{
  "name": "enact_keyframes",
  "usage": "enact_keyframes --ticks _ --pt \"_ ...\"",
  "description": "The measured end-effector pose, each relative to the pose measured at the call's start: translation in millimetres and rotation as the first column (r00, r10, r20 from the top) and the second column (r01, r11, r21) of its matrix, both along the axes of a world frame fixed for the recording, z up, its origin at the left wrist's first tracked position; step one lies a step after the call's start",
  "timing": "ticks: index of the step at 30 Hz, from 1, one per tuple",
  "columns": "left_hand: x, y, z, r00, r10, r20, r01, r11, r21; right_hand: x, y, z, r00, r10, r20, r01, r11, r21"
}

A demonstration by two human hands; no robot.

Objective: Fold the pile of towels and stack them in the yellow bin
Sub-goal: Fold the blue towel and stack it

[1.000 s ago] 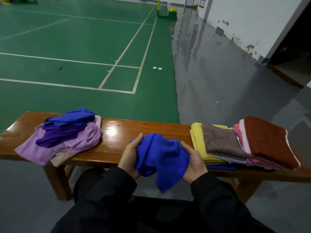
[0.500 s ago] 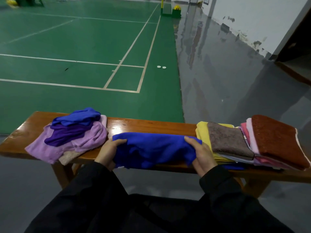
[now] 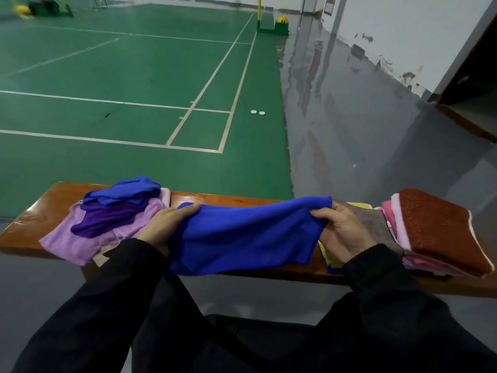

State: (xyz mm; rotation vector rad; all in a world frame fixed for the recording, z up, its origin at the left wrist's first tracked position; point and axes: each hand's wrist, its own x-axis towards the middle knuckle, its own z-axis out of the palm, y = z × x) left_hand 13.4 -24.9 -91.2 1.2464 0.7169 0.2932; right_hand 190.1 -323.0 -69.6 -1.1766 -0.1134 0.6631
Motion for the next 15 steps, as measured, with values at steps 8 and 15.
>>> enact_keyframes --ticks 8,15 --pt "-8 -5 4 0.978 -0.033 0.206 0.111 0.916 -0.385 -2 -3 10 0.993 -0.082 0.085 0.088 0.994 -0.059" --pt "-14 -12 12 0.942 -0.018 0.335 0.152 0.912 -0.38 0 -6 20 0.946 -0.201 0.254 0.233 0.967 -0.103"
